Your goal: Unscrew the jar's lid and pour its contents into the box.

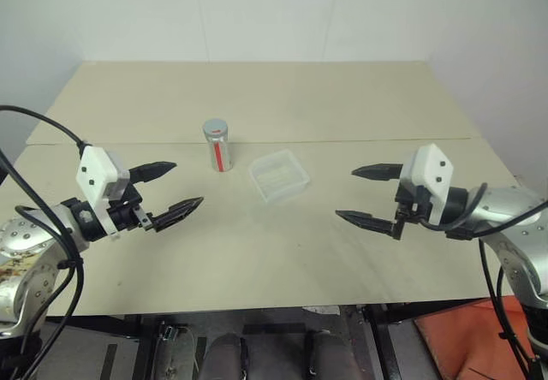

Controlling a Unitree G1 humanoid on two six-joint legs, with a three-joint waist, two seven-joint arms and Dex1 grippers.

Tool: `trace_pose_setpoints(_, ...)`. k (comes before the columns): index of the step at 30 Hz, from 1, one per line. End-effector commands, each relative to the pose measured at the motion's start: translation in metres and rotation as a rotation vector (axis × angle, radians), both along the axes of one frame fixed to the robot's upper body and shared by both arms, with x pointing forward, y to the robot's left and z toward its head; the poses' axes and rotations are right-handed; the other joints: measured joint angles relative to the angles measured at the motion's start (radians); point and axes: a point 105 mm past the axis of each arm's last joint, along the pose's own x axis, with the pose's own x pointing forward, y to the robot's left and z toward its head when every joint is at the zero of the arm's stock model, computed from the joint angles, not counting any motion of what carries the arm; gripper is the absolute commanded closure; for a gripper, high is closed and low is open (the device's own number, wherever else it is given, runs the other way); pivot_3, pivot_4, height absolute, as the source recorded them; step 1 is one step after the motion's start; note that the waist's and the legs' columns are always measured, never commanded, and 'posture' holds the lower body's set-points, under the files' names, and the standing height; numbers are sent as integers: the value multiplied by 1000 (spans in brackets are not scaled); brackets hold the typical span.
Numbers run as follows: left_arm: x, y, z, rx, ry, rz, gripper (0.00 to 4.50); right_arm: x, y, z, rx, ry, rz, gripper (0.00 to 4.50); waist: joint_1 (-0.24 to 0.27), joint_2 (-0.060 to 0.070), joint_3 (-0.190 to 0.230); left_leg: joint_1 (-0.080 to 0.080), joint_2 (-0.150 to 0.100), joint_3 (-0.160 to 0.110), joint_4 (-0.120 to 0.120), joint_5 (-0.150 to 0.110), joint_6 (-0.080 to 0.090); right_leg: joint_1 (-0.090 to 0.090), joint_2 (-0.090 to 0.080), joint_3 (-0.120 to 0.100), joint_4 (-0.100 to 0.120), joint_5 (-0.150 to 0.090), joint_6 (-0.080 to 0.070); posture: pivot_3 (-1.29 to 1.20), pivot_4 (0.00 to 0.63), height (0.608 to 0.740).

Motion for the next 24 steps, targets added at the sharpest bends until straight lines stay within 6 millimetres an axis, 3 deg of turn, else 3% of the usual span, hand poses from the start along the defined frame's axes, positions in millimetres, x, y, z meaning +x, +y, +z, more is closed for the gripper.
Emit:
trace_pose_setpoints(1,-2,1,10,35,-54,-12,20,-6,5,8,5,-15,48,0,0,0,0,0,0,0,0,0,0,0,0,0,0,0,0,0,150,740)
trace_pose_setpoints(9,13,-1,7,13,-85,49,20,-9,8,11,17,-6,104,0,3,0,0,0,0,0,0,0,0,1,0,0,0,0,0,0,150,740)
trace_pose_setpoints(16,56,-31,-27,-172,-77,348,20,5,10,13,18,-83,37,0,3,-1,0,2,-1,-1,1,0,0,6,0,-1,-1,0,1,0,150,740)
trace_pose_setpoints(24,95,-55,-51,-228,-129,602,20,-1,18,18,68,-101,50,0,4,-1,0,3,-1,-2,1,0,1,7,0,-2,-2,1,1,0,150,740)
